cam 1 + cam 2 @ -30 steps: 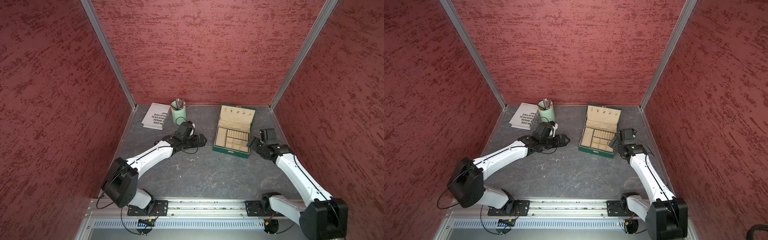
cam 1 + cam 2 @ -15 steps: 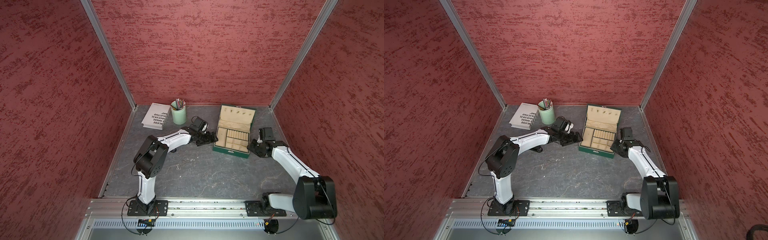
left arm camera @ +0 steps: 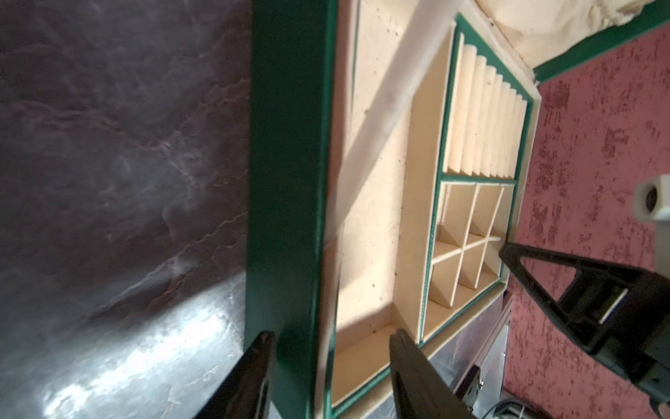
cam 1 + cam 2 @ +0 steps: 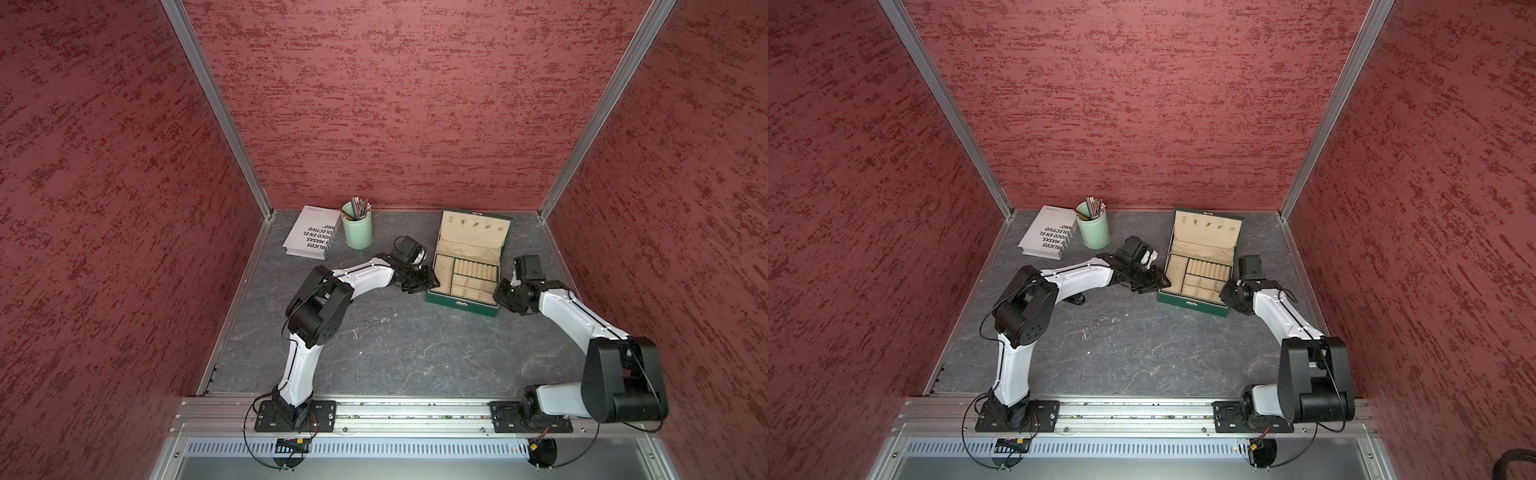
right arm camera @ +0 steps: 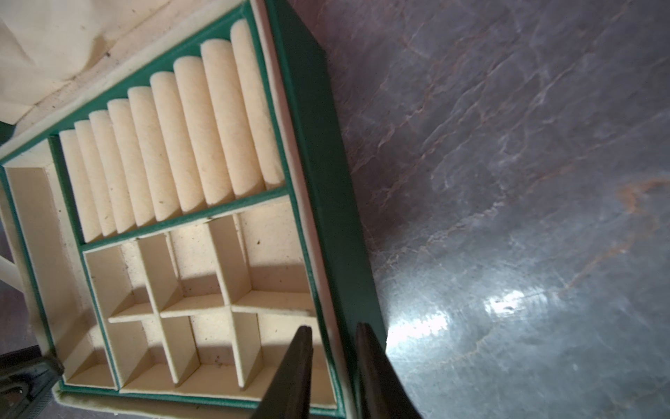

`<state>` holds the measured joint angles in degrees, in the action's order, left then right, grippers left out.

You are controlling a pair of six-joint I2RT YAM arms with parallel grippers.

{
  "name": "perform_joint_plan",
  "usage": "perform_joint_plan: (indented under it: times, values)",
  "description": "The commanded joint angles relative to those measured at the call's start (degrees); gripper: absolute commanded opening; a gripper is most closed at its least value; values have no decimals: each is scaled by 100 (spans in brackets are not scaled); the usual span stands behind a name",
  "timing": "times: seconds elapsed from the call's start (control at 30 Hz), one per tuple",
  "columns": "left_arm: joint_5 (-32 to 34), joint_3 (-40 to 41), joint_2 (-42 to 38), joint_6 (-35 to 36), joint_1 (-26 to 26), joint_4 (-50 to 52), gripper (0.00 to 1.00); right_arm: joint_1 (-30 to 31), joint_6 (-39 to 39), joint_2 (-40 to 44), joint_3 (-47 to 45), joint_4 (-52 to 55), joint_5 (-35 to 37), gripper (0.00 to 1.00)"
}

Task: Put jewelry chain into jewelry box
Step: Move the jewelry box to the center of the board.

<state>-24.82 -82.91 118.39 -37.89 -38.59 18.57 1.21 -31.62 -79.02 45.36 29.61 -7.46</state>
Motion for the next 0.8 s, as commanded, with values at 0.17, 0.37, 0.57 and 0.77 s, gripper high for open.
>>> perform_joint_plan:
  times: [0.17, 0.37, 0.57, 0.77]
  values:
    - [237, 831, -545, -169, -271, -316, 39, 346, 45, 201, -149, 103, -78, 18]
    - [590, 1816, -1339, -359, -450, -527, 33, 701, 65, 494, -344, 356, -85, 17]
    - [1049, 2687, -2025, -639, -794, -549, 33, 1117, 0, 961, -538, 735, 22, 17]
    - [1349, 3286, -2369, -979, -980, -543, 33, 1695, -376, 1166, -771, 763, 118, 18]
